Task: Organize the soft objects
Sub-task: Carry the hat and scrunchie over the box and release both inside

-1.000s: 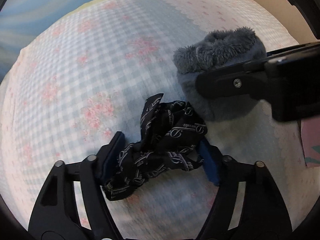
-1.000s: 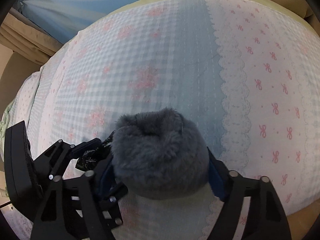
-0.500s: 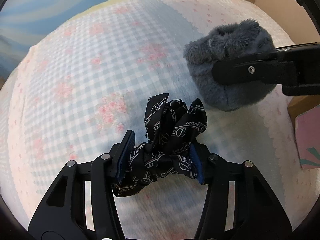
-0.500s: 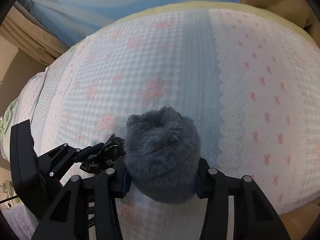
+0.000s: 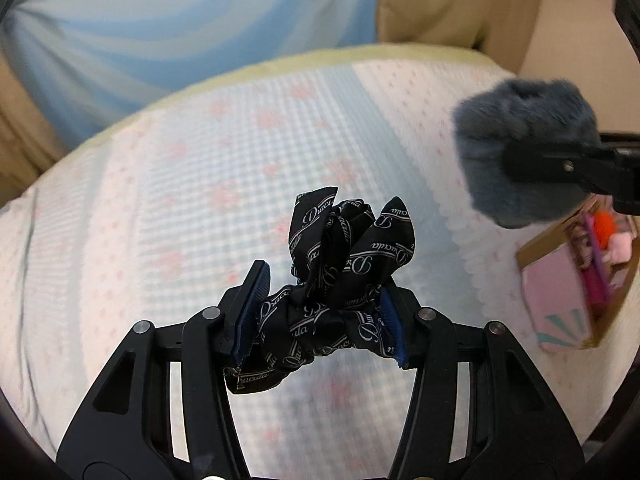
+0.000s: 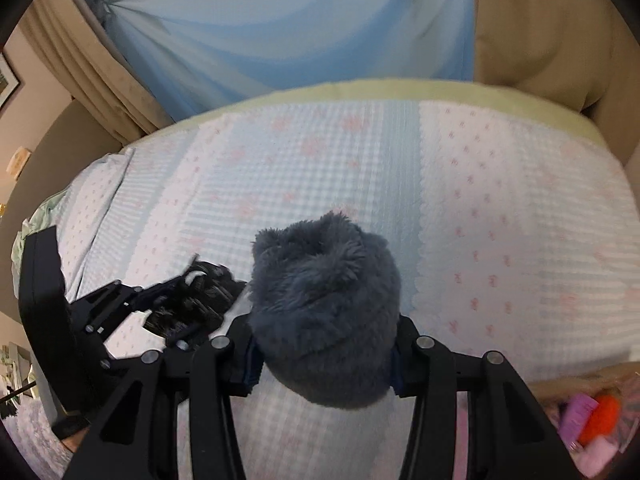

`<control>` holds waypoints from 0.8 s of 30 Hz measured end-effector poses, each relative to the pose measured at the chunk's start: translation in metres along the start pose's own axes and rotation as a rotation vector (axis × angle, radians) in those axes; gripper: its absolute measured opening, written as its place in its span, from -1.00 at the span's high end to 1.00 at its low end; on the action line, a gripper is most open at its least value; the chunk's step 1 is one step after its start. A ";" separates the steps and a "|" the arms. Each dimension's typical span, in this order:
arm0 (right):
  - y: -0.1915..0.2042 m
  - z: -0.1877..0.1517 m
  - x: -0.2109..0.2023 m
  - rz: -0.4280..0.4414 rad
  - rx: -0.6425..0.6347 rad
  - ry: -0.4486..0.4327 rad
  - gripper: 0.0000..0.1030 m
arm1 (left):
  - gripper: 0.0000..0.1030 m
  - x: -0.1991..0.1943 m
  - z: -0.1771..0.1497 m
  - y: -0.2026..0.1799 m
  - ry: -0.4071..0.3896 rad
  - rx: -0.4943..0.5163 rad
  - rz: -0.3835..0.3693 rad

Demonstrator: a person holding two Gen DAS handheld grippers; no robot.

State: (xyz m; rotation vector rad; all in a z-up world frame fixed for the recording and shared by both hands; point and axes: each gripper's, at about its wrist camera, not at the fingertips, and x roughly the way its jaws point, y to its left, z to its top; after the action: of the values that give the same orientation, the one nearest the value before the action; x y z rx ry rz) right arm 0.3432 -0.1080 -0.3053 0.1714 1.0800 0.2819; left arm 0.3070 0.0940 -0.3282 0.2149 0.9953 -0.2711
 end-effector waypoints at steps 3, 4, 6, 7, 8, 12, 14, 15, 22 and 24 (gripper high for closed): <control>0.009 -0.008 -0.042 -0.010 -0.002 -0.033 0.14 | 0.06 -0.053 -0.005 -0.002 -0.027 -0.035 0.046; 0.012 -0.012 -0.058 -0.015 0.000 -0.044 0.14 | 0.06 -0.063 -0.002 -0.007 -0.030 -0.046 0.053; 0.017 -0.019 -0.084 -0.023 -0.001 -0.061 0.14 | 0.06 -0.093 -0.003 -0.012 -0.045 -0.085 0.065; 0.020 -0.025 -0.102 -0.027 -0.002 -0.071 0.14 | 0.06 -0.112 -0.006 -0.018 -0.058 -0.093 0.076; 0.022 -0.029 -0.115 -0.029 -0.001 -0.077 0.14 | 0.06 -0.121 -0.008 -0.018 -0.063 -0.094 0.090; 0.029 -0.053 -0.170 -0.029 -0.004 -0.089 0.14 | 0.06 -0.171 -0.015 -0.035 -0.083 -0.145 0.111; 0.031 -0.066 -0.190 -0.024 -0.010 -0.090 0.14 | 0.06 -0.191 -0.024 -0.043 -0.081 -0.185 0.114; 0.033 -0.073 -0.201 -0.020 -0.018 -0.088 0.14 | 0.06 -0.202 -0.034 -0.045 -0.081 -0.204 0.113; 0.028 -0.106 -0.246 0.015 -0.050 -0.101 0.14 | 0.06 -0.243 -0.059 -0.093 -0.088 -0.262 0.133; 0.020 -0.113 -0.256 0.024 -0.057 -0.110 0.14 | 0.06 -0.246 -0.059 -0.105 -0.097 -0.261 0.137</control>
State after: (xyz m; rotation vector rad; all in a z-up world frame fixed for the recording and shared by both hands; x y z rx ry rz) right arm 0.1270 -0.1675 -0.1362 0.1470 0.9603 0.3205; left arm 0.0991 0.0436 -0.1563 0.0315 0.9048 -0.0248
